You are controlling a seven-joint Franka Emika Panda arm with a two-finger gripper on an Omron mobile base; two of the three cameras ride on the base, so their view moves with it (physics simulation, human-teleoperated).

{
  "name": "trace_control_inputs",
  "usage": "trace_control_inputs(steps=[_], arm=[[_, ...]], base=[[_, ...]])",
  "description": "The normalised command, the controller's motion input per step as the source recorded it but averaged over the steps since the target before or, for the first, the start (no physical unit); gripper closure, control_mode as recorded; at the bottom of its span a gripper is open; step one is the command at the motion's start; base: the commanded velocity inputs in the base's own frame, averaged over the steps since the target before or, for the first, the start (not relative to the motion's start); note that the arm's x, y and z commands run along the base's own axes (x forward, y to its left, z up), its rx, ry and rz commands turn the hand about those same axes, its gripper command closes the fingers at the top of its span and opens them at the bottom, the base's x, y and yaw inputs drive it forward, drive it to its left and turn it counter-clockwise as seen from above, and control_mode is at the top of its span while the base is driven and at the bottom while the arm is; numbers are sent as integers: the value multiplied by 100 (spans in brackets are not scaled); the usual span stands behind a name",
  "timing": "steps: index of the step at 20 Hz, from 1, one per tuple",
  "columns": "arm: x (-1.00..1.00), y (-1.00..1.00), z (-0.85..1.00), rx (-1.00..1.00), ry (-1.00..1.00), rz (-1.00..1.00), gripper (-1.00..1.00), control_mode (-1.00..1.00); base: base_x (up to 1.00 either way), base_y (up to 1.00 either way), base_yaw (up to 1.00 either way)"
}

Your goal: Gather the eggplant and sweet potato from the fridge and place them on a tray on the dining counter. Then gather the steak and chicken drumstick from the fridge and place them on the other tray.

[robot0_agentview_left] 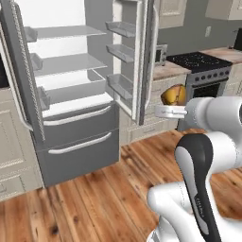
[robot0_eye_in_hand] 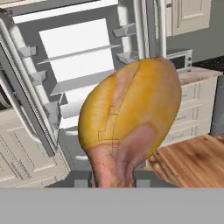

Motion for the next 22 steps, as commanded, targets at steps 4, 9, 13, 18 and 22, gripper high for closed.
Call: trace_control_inputs(steps=[4,9,13,18,22], arm=[[0,0,0,0,0,0,100,100],[0,0,0,0,0,0,100,100],[0,0,0,0,0,0,100,100],[0,0,0,0,0,0,100,100],[0,0,0,0,0,0,100,100]], base=[[-89,-8,-40],[-89,-19,-48],[-79,-23,-42],[-58,-28,-37],[-26,-47,-44]])
